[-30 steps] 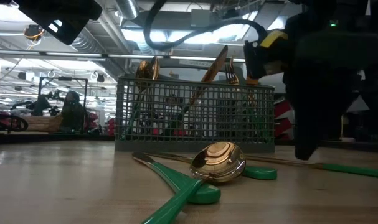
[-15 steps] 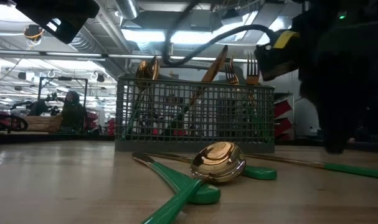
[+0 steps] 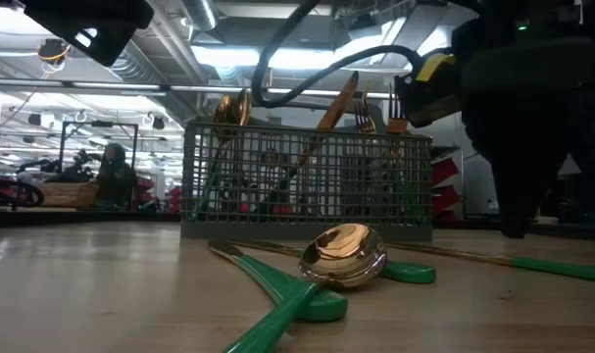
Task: Sort silverware
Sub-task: Put the green knife in the gray silverware basket
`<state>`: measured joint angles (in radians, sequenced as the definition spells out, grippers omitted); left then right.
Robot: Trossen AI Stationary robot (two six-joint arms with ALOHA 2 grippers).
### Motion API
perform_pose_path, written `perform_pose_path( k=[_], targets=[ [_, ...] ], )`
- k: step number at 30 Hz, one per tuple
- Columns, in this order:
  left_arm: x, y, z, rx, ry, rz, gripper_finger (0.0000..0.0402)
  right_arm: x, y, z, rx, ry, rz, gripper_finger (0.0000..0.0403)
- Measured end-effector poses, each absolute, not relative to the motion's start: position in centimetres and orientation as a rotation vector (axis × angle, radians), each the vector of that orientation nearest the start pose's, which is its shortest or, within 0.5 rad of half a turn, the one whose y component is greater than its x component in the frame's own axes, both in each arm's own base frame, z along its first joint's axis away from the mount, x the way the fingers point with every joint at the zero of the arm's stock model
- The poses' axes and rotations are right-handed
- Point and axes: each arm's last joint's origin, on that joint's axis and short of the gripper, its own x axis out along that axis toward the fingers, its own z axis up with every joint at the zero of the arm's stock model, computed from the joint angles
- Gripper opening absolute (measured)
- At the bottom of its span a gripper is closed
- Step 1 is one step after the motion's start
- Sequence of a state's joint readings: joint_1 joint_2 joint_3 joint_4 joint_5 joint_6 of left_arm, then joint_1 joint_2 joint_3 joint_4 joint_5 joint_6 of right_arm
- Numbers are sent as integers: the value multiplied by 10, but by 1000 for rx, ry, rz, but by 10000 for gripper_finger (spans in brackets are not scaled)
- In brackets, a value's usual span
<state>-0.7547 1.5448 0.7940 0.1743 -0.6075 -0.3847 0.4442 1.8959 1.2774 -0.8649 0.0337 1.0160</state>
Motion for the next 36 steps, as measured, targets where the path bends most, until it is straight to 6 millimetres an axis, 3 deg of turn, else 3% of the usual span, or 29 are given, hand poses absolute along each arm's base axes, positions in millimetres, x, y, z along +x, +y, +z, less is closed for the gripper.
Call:
perform_pose_path(
  k=[5,9,36],
  targets=[
    [236,-199,191,36,495,-54,45,314,148,164,497,1412,-460,136],
    [235,-198,190,44,512,-49,45,313,146,160,506,1394,-504,147],
    [234,-199,189,46,517,-51,45,314,147,132,523,1403,-485,74]
  ],
)
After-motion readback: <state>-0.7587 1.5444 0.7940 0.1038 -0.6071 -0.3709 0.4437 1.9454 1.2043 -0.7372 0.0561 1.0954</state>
